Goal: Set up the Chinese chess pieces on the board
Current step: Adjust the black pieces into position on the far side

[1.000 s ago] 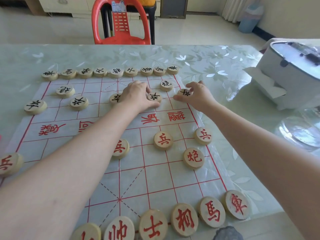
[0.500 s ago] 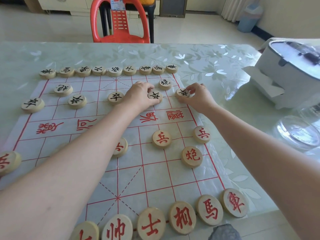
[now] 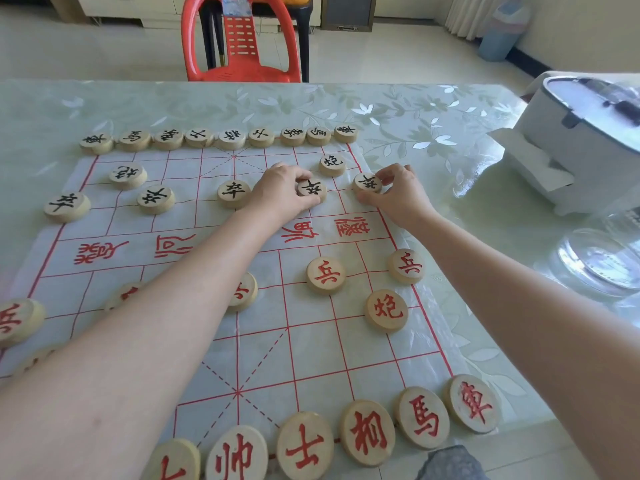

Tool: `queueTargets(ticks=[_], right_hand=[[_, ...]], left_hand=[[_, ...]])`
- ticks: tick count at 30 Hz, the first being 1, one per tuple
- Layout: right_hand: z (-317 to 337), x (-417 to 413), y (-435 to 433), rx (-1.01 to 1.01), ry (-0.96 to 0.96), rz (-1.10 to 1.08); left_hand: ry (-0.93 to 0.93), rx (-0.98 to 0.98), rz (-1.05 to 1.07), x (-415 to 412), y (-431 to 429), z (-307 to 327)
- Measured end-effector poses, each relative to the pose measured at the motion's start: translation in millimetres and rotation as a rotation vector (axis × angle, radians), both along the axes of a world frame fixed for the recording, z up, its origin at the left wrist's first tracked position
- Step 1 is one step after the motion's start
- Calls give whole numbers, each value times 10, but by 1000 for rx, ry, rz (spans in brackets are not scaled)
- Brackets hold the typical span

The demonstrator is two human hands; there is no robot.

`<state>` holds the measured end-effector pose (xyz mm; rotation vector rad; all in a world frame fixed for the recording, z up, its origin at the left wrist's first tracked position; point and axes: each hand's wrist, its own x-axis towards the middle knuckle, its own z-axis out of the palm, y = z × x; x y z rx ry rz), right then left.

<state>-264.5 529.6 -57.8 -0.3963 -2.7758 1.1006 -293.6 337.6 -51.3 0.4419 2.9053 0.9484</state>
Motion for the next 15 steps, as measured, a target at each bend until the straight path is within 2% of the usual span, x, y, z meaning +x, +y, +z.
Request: queueTargets(ticks=[15], right_hand=[[-18,13,-12,27,3,-8]], left_hand=[[16,0,-18,-42,-56,-4]])
